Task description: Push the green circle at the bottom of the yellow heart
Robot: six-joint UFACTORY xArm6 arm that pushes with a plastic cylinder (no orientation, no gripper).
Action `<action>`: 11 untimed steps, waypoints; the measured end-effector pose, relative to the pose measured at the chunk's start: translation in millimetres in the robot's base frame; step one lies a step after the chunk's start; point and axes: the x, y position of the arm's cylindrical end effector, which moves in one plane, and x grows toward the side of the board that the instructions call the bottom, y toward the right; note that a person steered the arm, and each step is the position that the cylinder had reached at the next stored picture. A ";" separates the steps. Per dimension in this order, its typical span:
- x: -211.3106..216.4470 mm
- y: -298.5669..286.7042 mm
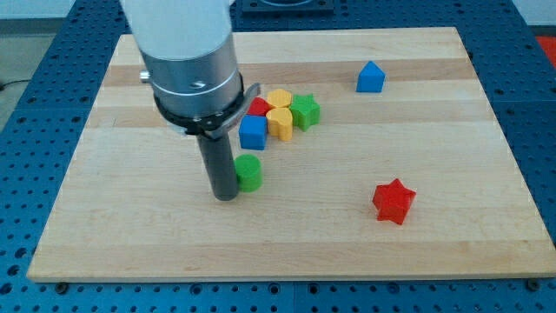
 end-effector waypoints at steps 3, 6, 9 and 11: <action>-17.0 41.1; -28.5 49.9; -36.4 49.9; -28.8 57.6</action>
